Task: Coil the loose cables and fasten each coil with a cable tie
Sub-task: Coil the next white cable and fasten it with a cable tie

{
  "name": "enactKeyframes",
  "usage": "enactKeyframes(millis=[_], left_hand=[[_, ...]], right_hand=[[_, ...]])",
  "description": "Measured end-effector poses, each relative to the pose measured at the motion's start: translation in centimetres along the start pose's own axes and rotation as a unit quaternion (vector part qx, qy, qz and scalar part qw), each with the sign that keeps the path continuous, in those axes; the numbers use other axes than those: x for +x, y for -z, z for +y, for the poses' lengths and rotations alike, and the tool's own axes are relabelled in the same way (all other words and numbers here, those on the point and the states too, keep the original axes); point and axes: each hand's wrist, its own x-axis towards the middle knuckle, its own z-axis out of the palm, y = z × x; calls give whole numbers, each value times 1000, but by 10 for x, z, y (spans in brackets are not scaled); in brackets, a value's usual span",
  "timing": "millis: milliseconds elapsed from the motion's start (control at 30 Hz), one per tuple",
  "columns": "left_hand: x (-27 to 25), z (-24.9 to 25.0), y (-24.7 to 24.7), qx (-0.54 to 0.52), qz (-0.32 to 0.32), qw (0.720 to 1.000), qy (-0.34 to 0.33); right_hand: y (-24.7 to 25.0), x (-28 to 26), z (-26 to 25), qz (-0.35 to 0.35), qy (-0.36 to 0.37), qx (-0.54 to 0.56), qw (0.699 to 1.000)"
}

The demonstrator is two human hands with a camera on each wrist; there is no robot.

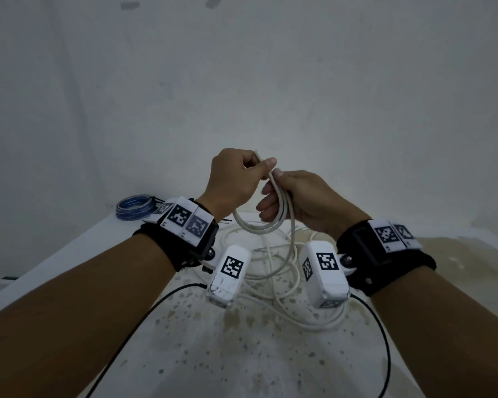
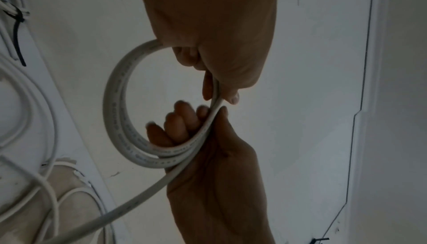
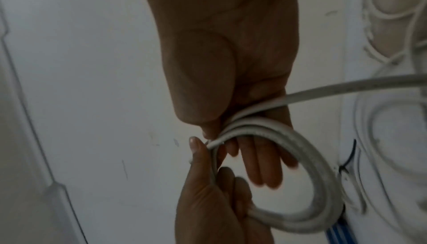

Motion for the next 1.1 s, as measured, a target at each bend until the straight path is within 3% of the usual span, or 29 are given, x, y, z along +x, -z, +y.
enactKeyframes(millis=[100, 267, 433, 667, 833, 900, 1033, 1100], left_hand=[[0, 4, 2, -2, -2, 1000, -12], [-2, 5, 5, -14, -7, 1000, -13], [-4, 5, 7, 2, 10, 1000, -6], [-8, 2, 3, 49, 53, 997, -5], [-3, -4, 5, 50, 4, 999, 16], [-2, -1, 6, 73, -16, 996, 46], [-16, 14, 8, 154, 40, 984, 81], [-32, 22, 8, 163, -52, 974, 145]], right_hand=[[-7, -2, -1, -30, -28, 102, 994], [-13, -2, 0, -18, -29, 127, 991], [-18, 0, 8, 10, 14, 90, 996], [-31, 2, 6, 72, 31, -65, 995], [-29, 0, 9, 43, -13, 103, 994], [-30, 4, 9, 80, -7, 111, 991], [-21, 18, 3, 209, 39, 207, 955], [-10, 23, -1, 258, 57, 270, 926]])
